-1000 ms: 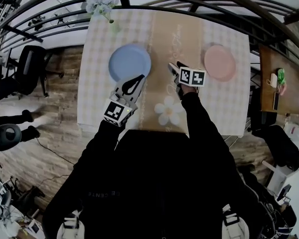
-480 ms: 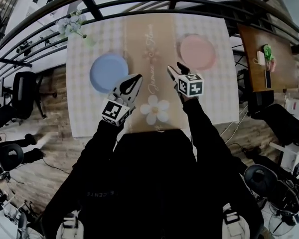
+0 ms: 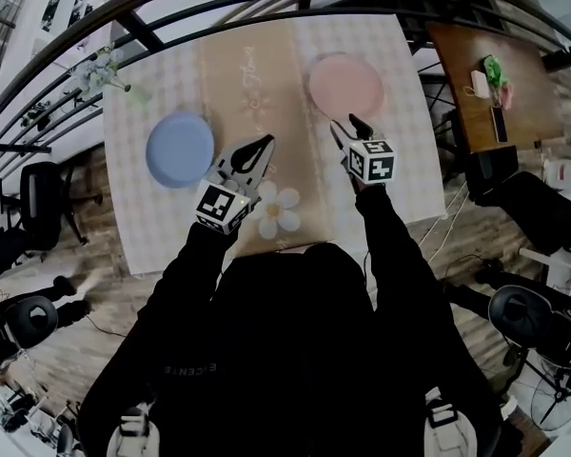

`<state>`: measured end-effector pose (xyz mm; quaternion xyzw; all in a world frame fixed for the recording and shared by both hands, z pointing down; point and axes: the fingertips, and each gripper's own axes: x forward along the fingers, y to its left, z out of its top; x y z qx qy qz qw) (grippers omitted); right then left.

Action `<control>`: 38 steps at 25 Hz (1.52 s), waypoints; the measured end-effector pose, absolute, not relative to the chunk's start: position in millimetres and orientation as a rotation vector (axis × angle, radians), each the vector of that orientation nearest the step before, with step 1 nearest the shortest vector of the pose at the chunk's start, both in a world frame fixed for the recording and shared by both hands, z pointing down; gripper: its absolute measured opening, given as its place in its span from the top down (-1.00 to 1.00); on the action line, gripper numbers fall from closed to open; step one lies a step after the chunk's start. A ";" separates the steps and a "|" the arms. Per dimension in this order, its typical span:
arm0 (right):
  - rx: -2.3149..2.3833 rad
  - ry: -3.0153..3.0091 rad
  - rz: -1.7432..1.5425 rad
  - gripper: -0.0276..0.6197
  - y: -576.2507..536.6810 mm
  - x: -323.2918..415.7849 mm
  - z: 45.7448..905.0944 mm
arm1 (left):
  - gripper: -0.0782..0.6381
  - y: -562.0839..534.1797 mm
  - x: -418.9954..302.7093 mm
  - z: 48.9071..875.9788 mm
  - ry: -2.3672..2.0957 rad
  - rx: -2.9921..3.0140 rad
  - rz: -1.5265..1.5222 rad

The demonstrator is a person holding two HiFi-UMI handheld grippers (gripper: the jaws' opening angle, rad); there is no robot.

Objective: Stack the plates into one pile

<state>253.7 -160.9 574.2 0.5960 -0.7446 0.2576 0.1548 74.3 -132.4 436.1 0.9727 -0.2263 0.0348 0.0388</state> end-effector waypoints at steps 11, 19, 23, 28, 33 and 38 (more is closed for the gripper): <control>1.834 -2.039 0.729 0.26 -162.0 348.8 595.1 | 0.73 -142.3 148.6 447.1 -0.634 2.980 0.111; 1.839 -2.002 0.727 0.26 -176.4 386.1 618.3 | 0.73 -157.3 195.0 460.0 -0.591 2.981 0.142; 1.864 -1.973 0.780 0.26 -186.3 404.3 637.9 | 0.73 -168.3 214.9 469.4 -0.587 2.975 0.155; 1.893 -1.955 0.811 0.27 -198.7 419.1 654.1 | 0.73 -178.6 234.0 479.1 -0.580 2.968 0.163; 1.871 -1.931 0.826 0.27 -211.1 425.3 671.9 | 0.73 -190.0 247.6 490.8 -0.577 2.957 0.170; 1.863 -1.882 0.838 0.27 -221.1 439.4 694.0 | 0.73 -199.4 263.1 502.6 -0.571 2.945 0.195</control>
